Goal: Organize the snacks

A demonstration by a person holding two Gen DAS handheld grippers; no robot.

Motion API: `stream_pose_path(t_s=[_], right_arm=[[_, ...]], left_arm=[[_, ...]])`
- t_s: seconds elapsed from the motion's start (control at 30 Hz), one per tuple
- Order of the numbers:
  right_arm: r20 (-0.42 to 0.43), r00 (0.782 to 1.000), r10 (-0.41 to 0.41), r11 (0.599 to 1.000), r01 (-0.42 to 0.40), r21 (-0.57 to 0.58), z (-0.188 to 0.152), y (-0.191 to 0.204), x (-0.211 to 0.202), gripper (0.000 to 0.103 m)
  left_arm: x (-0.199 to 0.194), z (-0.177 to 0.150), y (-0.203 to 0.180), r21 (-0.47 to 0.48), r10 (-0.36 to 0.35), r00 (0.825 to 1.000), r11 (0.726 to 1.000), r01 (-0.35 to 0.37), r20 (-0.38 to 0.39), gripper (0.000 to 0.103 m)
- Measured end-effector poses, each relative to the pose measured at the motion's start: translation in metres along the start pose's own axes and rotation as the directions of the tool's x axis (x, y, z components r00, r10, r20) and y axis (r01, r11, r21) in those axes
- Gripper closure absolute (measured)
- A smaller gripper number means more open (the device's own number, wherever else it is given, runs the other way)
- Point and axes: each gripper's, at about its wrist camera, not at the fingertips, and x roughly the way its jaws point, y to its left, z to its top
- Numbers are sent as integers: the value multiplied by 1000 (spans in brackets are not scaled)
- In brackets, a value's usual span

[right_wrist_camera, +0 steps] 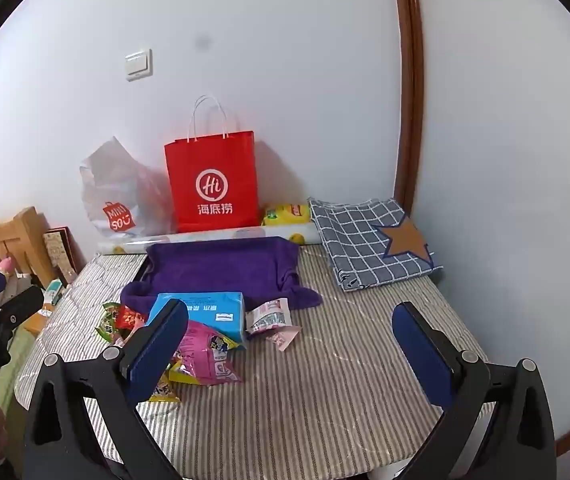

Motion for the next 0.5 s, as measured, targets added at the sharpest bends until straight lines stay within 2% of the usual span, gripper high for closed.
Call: stream_pose_path(t_s=[0.03, 0.3, 0.5], right_arm=[[23, 1000, -1, 1000, 1, -12, -1, 1, -1, 2], [10, 1000, -4, 1000, 4, -4, -1, 5, -14, 2], [-4, 1000, 15, 1000, -15, 9, 2, 2, -8, 2]], left_arm=[[0, 0, -1, 0, -1, 1000, 1000, 1, 0, 0], [-5, 4, 3, -8, 6, 1000, 1000, -6, -4, 0], [-7, 6, 8, -19, 4, 1000, 1000, -4, -8, 0]])
